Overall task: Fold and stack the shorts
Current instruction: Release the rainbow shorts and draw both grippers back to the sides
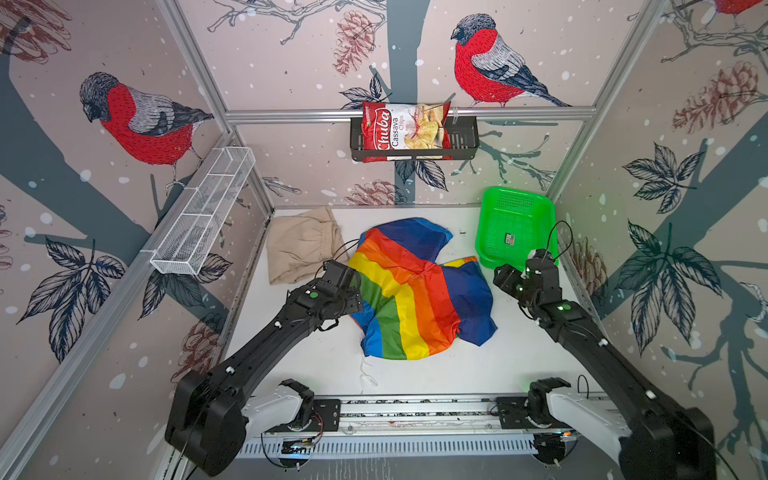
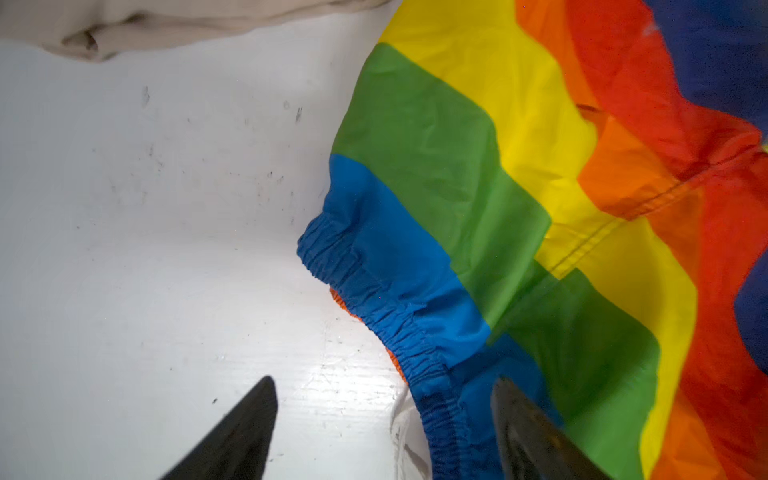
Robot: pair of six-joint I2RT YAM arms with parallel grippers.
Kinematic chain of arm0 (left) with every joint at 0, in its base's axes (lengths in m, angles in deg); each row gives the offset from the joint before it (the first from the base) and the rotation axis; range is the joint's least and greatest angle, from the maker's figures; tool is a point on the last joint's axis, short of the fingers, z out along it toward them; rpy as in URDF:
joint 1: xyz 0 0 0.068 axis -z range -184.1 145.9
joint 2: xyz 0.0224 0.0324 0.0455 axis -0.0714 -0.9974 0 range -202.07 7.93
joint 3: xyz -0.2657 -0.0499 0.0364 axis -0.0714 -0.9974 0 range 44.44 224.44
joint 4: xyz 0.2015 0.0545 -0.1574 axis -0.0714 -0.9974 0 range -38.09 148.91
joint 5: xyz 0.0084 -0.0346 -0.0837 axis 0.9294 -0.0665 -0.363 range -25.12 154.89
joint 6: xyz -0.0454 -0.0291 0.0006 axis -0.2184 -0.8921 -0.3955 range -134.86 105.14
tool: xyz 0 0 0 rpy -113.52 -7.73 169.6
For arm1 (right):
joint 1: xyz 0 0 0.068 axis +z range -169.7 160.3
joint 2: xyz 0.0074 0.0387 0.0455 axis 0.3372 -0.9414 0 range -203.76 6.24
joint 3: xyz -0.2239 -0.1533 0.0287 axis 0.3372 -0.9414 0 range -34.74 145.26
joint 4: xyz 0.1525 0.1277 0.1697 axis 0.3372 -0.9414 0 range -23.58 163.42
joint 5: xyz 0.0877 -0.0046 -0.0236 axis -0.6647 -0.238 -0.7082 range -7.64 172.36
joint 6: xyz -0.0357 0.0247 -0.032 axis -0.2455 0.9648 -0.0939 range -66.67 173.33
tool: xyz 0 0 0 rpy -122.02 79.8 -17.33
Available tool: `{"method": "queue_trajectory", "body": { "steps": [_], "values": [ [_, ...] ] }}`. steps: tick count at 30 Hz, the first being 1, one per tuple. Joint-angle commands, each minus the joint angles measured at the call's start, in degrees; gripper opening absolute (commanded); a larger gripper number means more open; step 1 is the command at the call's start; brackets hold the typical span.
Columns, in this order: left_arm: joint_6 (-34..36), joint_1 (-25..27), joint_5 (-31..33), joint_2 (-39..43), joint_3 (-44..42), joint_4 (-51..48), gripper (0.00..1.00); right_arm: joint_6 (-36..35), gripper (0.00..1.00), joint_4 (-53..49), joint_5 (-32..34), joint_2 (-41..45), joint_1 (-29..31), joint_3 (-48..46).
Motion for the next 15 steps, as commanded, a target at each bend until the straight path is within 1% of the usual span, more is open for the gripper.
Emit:
{"method": "queue_trajectory", "body": {
  "steps": [1,2,3,4,5,8,11,15],
  "values": [
    [-0.58,-0.92,-0.47,-3.13,-0.53,5.59,0.62,-0.77,0.72,7.06,-12.58,-4.37,-4.76,0.48],
    [-0.55,-1.32,-0.60,-4.20,-0.66,6.82,0.55,-0.27,0.64,8.18,-15.00,-6.20,-6.69,0.80],
    [-0.58,-1.62,-0.73,-5.19,-0.78,7.82,0.50,0.54,0.59,9.33,-17.17,-8.04,-8.43,1.18],
    [-0.63,-1.96,-0.68,-5.92,-0.75,8.62,0.49,1.32,0.57,10.67,-18.95,-9.50,-9.68,1.29],
    [-0.80,-2.36,-0.82,-6.67,-0.90,9.58,0.49,2.29,0.56,12.14,-20.43,-11.01,-10.98,1.34],
    [-0.73,-4.22,-2.37,-8.80,-1.69,12.65,0.51,3.72,0.52,15.13,-21.99,-15.90,-13.85,2.16],
    [0.13,-6.46,-3.66,-11.25,-1.59,13.39,0.51,3.02,0.48,14.53,-22.11,-20.50,-16.14,4.70],
    [1.17,-9.02,-5.70,-13.15,-2.42,14.54,0.50,1.58,0.48,14.00,-20.49,-24.68,-18.94,7.92]
  ]
}}
